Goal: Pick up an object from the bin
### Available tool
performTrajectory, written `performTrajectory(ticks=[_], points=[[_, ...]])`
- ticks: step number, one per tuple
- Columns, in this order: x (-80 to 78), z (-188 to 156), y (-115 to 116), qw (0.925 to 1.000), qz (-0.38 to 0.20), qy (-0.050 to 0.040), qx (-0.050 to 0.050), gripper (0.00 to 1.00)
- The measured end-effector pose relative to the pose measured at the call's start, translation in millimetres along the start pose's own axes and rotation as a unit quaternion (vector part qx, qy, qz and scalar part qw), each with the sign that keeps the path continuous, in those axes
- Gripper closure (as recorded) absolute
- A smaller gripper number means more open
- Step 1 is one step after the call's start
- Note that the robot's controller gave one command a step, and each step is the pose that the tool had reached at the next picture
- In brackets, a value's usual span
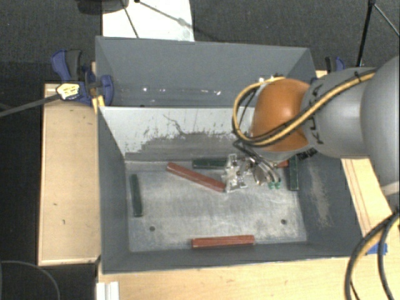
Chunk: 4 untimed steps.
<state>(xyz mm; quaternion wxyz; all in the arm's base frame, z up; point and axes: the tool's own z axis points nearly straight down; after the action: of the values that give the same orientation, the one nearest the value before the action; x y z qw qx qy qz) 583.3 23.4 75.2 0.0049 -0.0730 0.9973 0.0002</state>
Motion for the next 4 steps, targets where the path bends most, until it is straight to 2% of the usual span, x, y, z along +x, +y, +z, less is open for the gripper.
performTrajectory(ticks=[1, 2, 3, 4], points=[[1.0, 2, 0, 1.0, -0.001, 0.0006, 0.0, 0.0], [0.9, 1, 0, 1.0, -0.001, 0.0005, 0.0, 0.0], [-14.9, 0, 38, 0.9998, -0.019, -0.0003, 0.0, 1.0], [-14.9, 0, 38, 0.9998, -0.019, -0.0003, 0.0, 1.0]])
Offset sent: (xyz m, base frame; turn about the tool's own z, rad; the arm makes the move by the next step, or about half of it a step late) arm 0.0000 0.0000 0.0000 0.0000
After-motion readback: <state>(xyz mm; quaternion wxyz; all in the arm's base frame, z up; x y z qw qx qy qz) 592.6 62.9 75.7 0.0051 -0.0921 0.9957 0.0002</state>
